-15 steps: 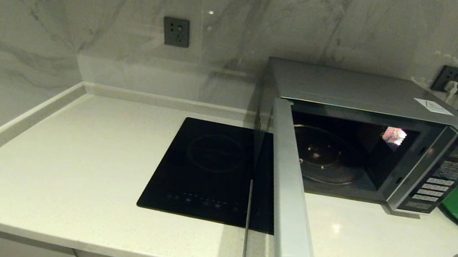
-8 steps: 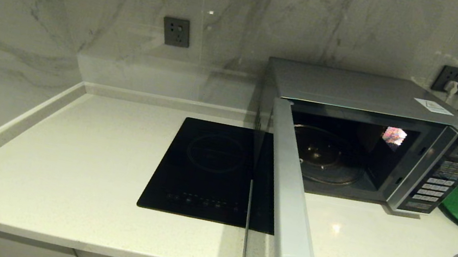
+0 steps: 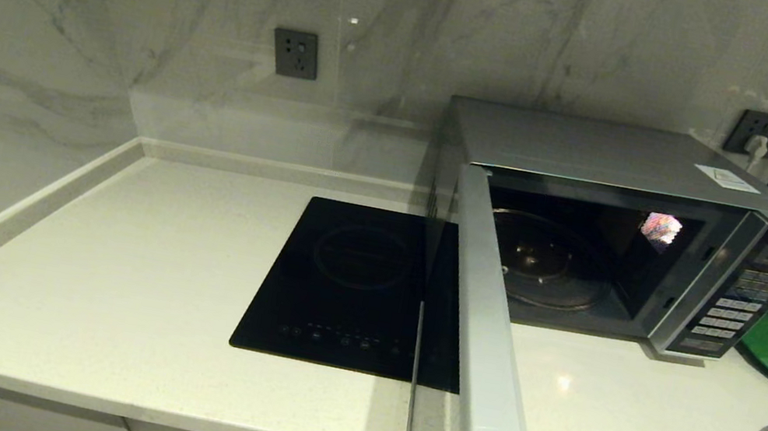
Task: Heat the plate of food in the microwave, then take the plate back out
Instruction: Put the plate in the microwave oven
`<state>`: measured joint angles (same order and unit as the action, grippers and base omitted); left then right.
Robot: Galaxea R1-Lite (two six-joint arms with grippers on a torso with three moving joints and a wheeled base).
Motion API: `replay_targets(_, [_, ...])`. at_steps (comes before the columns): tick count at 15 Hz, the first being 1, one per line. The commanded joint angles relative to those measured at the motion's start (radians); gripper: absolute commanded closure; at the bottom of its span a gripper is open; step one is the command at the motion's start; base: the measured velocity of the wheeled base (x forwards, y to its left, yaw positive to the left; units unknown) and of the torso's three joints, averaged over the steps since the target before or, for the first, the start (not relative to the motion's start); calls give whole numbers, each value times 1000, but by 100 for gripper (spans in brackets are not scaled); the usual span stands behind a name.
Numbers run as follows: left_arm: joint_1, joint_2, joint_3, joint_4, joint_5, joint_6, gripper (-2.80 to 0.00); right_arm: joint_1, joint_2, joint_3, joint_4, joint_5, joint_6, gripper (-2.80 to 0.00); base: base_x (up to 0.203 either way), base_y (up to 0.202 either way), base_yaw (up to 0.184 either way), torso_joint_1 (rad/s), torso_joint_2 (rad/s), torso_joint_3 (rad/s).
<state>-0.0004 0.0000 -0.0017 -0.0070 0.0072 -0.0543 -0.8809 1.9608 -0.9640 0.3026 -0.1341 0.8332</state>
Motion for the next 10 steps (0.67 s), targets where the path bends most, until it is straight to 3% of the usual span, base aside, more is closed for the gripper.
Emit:
replay_targets(1, [0,0,0,-1,0,-1,0,-4,26,1,-7,-1,4,-280,0,0,0,0,0,0])
replay_targets(7, [0,0,0,-1,0,-1,0,-4,27,1,-8,-1,4,-280,0,0,0,0,0,0])
replay_targets(8, [0,0,0,-1,0,-1,0,-3,27,2,-8,-1,4,0,0,0,0,0,0,0])
replay_targets(10, [0,0,0,0,0,-1,0,-4,27,2,-8,-1,3,0,0,0,0,0,0,0])
